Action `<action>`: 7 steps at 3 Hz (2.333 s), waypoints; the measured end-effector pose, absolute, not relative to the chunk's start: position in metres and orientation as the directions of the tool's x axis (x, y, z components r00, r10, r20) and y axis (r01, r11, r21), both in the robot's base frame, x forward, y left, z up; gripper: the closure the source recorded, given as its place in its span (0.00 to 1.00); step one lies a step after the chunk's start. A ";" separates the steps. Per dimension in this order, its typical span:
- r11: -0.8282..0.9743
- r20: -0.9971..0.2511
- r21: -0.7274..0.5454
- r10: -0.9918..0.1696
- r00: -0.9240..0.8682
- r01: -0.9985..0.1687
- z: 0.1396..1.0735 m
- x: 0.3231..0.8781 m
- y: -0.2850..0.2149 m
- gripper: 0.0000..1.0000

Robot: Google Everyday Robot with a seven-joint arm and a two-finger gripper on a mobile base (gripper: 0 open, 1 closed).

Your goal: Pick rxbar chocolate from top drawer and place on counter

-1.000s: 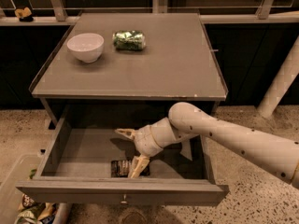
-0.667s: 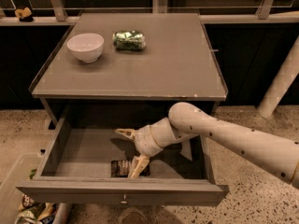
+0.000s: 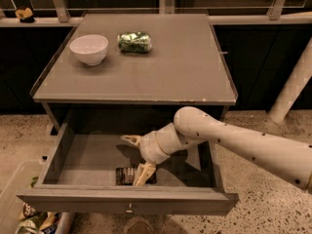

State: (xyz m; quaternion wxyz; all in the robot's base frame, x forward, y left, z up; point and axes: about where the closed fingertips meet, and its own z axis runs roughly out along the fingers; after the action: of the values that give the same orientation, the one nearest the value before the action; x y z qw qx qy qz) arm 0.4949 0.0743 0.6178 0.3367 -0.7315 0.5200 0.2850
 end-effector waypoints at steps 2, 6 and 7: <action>-0.253 -0.779 -0.152 -0.564 0.273 -0.955 0.603 0.490 0.087 0.00; -0.261 -0.758 -0.098 -0.606 0.243 -0.960 0.583 0.488 0.096 0.00; -0.261 -0.758 -0.098 -0.606 0.243 -0.960 0.583 0.488 0.096 0.18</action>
Offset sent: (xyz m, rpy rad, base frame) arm -0.0230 0.0400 -0.0437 0.0065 0.1385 0.0667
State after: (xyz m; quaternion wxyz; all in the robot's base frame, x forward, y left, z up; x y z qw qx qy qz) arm 0.4884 0.0955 0.5832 0.2898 -0.7330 0.5342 0.3056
